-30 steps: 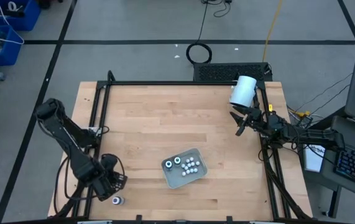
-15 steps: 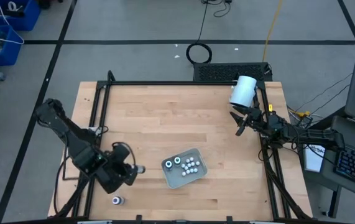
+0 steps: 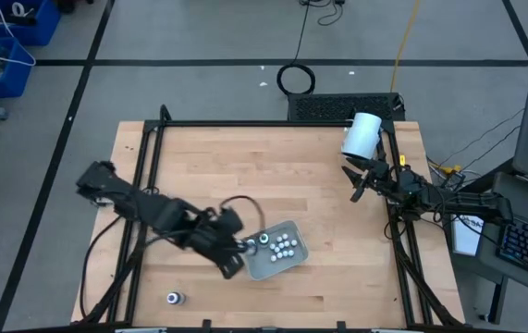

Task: Pick & Place food coloring
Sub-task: Put the large black food coloring bottle in the gray bin

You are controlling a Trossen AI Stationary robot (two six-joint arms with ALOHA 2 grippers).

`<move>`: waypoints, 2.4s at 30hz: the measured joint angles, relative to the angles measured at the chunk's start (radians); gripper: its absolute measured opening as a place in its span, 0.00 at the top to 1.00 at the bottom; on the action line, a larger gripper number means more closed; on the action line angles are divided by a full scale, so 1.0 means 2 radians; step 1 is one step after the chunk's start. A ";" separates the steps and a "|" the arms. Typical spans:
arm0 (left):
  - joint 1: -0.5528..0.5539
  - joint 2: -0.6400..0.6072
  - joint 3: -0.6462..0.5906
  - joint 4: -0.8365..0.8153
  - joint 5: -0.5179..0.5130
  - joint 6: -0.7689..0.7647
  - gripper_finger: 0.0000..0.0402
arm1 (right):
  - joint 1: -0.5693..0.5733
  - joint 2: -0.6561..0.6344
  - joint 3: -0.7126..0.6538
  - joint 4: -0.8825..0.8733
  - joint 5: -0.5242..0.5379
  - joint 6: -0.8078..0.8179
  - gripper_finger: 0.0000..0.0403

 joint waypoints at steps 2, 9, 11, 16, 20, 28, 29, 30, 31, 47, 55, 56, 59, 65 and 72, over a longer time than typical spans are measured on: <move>0.010 0.037 0.048 -0.015 0.018 0.041 0.70 | 0.000 0.000 0.000 0.000 0.000 0.000 0.65; 0.026 0.146 0.173 -0.084 0.055 0.122 0.70 | 0.000 0.000 0.000 0.000 0.000 0.000 0.65; 0.029 0.165 0.186 -0.085 0.063 0.139 0.70 | 0.000 0.000 0.000 0.000 0.000 0.000 0.65; 0.042 0.198 0.189 -0.091 0.084 0.149 0.70 | 0.000 0.000 0.000 0.000 0.000 0.000 0.65; 0.049 0.215 0.189 -0.093 0.083 0.168 0.70 | 0.000 0.000 0.000 0.000 0.000 0.000 0.65; 0.064 0.243 0.189 -0.091 0.085 0.181 0.70 | 0.000 0.000 0.000 0.000 0.000 0.000 0.65; 0.064 0.247 0.189 -0.091 0.087 0.183 0.70 | 0.000 0.000 0.000 0.000 0.000 0.000 0.65; 0.065 0.251 0.189 -0.090 0.087 0.184 0.70 | 0.000 0.000 0.000 0.000 0.000 0.000 0.65; 0.066 0.254 0.189 -0.090 0.090 0.185 0.70 | 0.000 0.000 0.000 0.000 0.000 0.000 0.65; 0.069 0.264 0.184 -0.084 0.090 0.189 0.70 | 0.000 0.000 0.000 0.000 0.000 0.000 0.65; 0.070 0.264 0.174 -0.077 0.091 0.189 0.70 | 0.000 0.000 0.000 0.000 0.000 0.000 0.65; 0.070 0.264 0.172 -0.078 0.092 0.189 0.70 | 0.000 0.000 0.000 0.000 0.000 0.000 0.65; 0.070 0.263 0.165 -0.078 0.092 0.188 0.70 | 0.000 0.000 0.000 0.000 0.000 0.000 0.65; 0.074 0.263 0.146 -0.068 0.096 0.185 0.70 | 0.000 0.000 0.000 0.000 0.000 0.000 0.65; 0.079 0.263 0.131 -0.038 0.102 0.191 0.70 | 0.000 0.000 0.000 0.000 0.000 0.000 0.65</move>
